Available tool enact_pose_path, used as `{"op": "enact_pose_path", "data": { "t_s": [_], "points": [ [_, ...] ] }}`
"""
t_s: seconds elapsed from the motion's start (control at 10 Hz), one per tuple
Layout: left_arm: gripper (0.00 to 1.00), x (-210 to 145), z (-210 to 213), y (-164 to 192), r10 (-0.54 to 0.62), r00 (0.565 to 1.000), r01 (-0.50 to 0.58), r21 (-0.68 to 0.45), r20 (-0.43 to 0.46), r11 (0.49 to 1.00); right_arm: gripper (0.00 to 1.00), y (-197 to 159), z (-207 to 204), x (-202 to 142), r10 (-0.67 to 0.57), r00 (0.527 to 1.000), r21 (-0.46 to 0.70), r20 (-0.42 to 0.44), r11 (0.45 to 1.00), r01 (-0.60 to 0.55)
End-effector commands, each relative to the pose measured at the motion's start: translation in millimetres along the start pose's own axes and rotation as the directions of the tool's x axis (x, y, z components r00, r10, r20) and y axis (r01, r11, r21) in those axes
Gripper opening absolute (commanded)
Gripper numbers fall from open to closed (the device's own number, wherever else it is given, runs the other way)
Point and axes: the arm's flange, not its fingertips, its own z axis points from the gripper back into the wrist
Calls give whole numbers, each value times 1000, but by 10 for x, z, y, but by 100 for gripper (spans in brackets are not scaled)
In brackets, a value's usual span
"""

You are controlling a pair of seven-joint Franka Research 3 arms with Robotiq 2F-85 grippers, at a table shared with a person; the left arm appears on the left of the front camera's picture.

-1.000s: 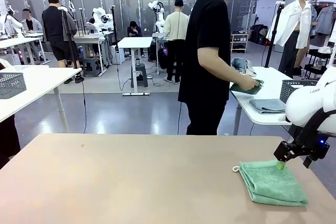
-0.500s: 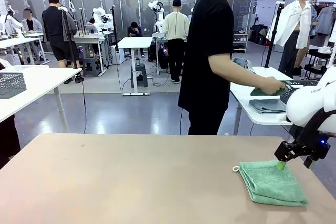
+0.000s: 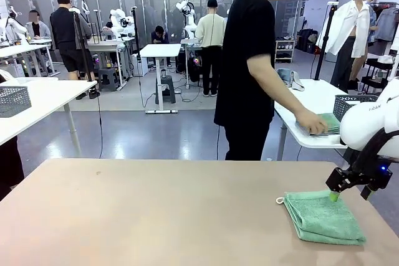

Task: Fold the towels and place them in the basket.
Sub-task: When a person lays out a Towel with hook on the table, fold it in half twice.

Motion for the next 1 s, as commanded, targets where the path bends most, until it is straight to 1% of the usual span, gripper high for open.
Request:
{"op": "enact_pose_path", "data": {
  "t_s": [0.0, 0.1, 0.2, 0.4, 0.5, 0.7, 0.8, 0.9],
  "points": [
    [100, -64, 71, -77, -15, 1000, 16, -16, 11, 1000, 100, -18, 5, -6, 12, 1000, 0, 1, 1000, -12],
    [100, -64, 71, -77, -15, 1000, 16, -16, 11, 1000, 100, 0, 0, 0, 0, 1000, 0, 0, 1000, 0],
    [100, -64, 71, -77, -15, 1000, 16, -16, 11, 1000, 100, 11, 256, 59, 16, 999, -14, 44, 1000, -15],
    [100, -64, 71, -77, -15, 1000, 16, -16, 11, 1000, 100, 183, 986, 98, 127, 987, -33, 98, 992, -124],
    [100, -64, 71, -77, -15, 1000, 16, -16, 11, 1000, 100, 260, 1456, 67, 166, 978, -43, 127, 986, -161],
    [100, -64, 71, -77, -15, 1000, 16, -16, 11, 1000, 100, 409, 2318, -117, 237, 952, -75, 196, 971, -226],
    [100, -64, 71, -77, -15, 1000, 16, -16, 11, 1000, 100, 520, 2716, -288, 287, 932, -135, 220, 956, -262],
    [100, -64, 71, -77, -15, 1000, 16, -16, 11, 1000, 100, 634, 2983, -452, 313, 921, -177, 234, 945, -276]
  ]
}}
